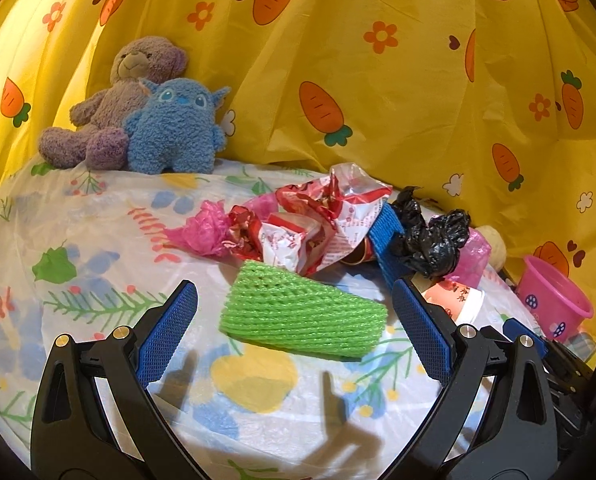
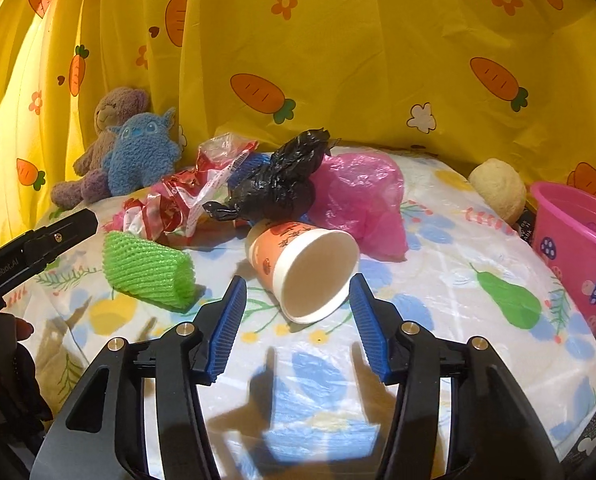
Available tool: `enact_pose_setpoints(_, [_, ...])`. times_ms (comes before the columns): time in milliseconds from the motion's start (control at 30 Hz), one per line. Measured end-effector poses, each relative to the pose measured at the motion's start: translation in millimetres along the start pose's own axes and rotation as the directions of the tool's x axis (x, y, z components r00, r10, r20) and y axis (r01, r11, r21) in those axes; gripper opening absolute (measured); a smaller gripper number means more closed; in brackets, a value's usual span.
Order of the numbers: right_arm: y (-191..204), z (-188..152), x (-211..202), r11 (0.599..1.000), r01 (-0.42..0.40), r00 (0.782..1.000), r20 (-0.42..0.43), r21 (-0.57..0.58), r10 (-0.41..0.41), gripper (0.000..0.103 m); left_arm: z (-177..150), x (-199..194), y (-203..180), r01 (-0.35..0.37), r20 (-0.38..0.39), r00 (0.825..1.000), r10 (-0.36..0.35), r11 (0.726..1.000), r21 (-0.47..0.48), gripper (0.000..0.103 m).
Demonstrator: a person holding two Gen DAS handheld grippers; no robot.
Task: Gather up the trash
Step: 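Grasp the green foam mesh sleeve with the left tool while the right tool grasps another orange-white cup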
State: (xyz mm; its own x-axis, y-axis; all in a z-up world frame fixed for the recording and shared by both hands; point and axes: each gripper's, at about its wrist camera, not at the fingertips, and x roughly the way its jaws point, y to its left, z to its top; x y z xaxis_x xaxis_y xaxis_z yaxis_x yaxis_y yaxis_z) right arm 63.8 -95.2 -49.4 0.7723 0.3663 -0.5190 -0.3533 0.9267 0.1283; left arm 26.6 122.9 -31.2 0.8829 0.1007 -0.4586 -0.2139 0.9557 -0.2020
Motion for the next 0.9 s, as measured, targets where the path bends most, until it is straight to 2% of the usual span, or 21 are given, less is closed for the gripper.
enact_pose_setpoints(33, [0.8,1.0,3.1,1.000,-0.006,1.000,-0.011,0.000,0.006,0.044,0.1,1.7,2.2,0.002,-0.006,1.000,-0.002,1.000,0.001,0.096])
enact_pose_setpoints(300, [5.9,6.3,23.4,0.998,-0.055,0.996,-0.067,-0.004,0.055,0.024,-1.6,16.0,16.6,0.042,-0.065,0.997,-0.044,0.999,-0.030,0.096])
enact_pose_setpoints(433, [6.0,6.2,26.7,0.998,-0.070,0.995,-0.073,-0.008,0.069,0.012,-1.4,24.1,21.2,0.042,-0.087,0.995,-0.046,0.998,-0.044,0.096])
enact_pose_setpoints(533, [5.5,5.6,26.0,0.996,-0.085,0.994,-0.071,-0.014,0.084,0.006,-0.8,31.5,24.7,0.054,-0.109,0.992,-0.061,0.997,-0.059,0.096])
enact_pose_setpoints(700, [1.5,4.6,11.4,0.994,-0.103,0.994,-0.038,-0.031,0.102,0.004,-1.6,49.4,31.2,0.098,-0.179,0.977,-0.116,0.990,-0.106,0.084])
enact_pose_setpoints(900, [-10.3,1.5,-8.4,0.994,-0.106,0.994,-0.008,-0.024,0.106,0.004,-4.6,61.1,32.0,0.141,-0.230,0.958,-0.170,0.981,-0.134,0.060])
